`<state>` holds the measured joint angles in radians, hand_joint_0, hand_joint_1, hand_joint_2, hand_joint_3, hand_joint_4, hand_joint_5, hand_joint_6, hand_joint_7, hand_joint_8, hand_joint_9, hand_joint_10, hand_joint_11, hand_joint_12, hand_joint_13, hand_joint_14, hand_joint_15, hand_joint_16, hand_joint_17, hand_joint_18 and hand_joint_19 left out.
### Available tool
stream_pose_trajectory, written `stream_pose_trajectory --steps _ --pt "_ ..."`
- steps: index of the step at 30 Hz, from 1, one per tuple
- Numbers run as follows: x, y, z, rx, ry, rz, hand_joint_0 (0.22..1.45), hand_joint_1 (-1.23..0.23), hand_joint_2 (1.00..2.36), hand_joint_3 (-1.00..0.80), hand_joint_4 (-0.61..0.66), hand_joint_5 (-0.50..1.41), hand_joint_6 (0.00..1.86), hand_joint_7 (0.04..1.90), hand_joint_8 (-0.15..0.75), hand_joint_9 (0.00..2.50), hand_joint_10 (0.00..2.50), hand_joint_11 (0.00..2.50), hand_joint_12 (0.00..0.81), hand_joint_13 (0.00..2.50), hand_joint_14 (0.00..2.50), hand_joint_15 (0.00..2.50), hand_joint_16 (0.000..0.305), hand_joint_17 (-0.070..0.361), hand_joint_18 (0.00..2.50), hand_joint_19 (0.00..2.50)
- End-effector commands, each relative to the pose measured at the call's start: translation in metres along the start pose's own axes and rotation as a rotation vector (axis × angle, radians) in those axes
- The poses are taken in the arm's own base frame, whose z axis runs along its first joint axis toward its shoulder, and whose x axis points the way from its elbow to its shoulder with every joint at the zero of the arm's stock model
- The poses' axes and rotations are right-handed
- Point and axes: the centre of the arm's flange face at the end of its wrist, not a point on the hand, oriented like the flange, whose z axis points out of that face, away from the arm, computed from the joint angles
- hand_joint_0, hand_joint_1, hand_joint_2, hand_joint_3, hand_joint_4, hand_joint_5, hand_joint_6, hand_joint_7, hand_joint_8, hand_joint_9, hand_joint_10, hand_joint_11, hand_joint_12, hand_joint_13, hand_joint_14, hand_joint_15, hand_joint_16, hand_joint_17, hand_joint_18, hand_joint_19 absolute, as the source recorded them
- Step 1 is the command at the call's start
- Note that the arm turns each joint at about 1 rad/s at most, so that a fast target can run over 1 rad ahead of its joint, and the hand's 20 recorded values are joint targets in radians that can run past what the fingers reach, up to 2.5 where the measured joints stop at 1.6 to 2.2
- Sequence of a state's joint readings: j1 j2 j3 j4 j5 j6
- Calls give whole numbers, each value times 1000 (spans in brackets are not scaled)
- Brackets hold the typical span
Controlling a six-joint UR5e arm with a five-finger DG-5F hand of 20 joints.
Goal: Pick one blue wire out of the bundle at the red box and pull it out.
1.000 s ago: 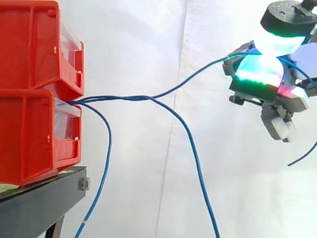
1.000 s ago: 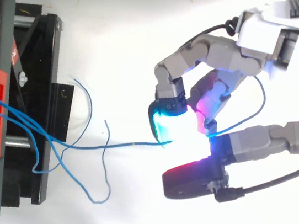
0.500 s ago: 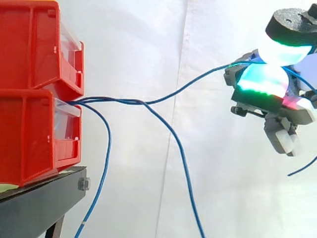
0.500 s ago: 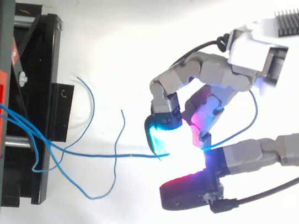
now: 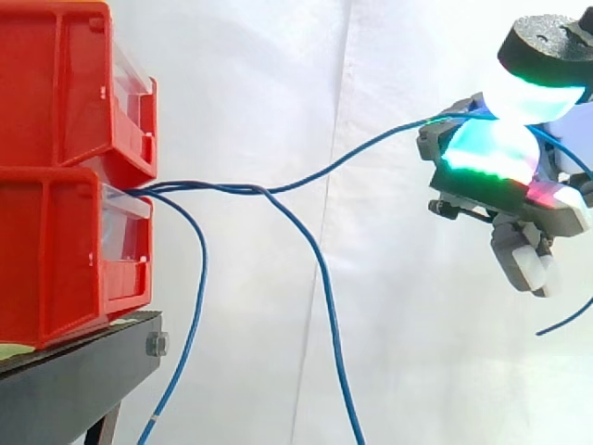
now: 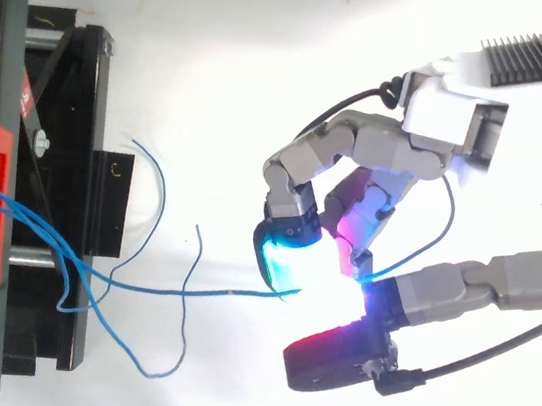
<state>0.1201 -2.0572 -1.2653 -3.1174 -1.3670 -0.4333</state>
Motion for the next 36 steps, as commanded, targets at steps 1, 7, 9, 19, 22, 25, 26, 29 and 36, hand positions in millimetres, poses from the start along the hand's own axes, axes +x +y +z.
stream_pose_trajectory --steps 1,7,9,19,22,25,26,29,36 --pt "0 0 0 1 -2 -4 585 -855 1014 -67 -60 -42 910 1202 355 1180 12 640 471 943 15 527 60 135 942 401" --pt "1 0 0 0 -1 -4 586 -857 1014 -63 -57 -42 910 1202 356 1182 10 647 471 947 17 534 60 135 950 398" --pt "0 0 0 1 -2 -4 588 -857 1014 -66 -63 -41 910 1196 358 1182 10 640 471 944 16 530 60 135 949 392" --pt "-1 0 0 1 -3 -4 590 -855 1014 -72 -70 -41 914 1160 352 1175 12 627 468 928 16 531 59 134 933 393" --pt "-1 0 0 1 -3 -4 590 -855 1014 -72 -68 -42 914 1158 355 1176 12 633 469 931 15 529 59 134 933 395" --pt "-1 0 0 1 -3 -4 590 -854 1013 -72 -74 -42 914 1149 353 1178 10 643 468 931 15 534 59 134 933 397" --pt "-1 0 0 1 -3 -4 590 -855 1013 -72 -73 -41 914 1150 353 1178 12 633 469 931 15 536 59 133 933 395" --pt "0 0 0 1 -2 -4 591 -854 1013 -75 -75 -42 914 1147 353 1177 12 639 466 931 15 527 59 133 930 395" --pt "0 0 0 1 -2 -4 592 -853 1013 -80 -74 -42 914 1147 353 1178 12 631 467 931 16 530 59 133 931 395"
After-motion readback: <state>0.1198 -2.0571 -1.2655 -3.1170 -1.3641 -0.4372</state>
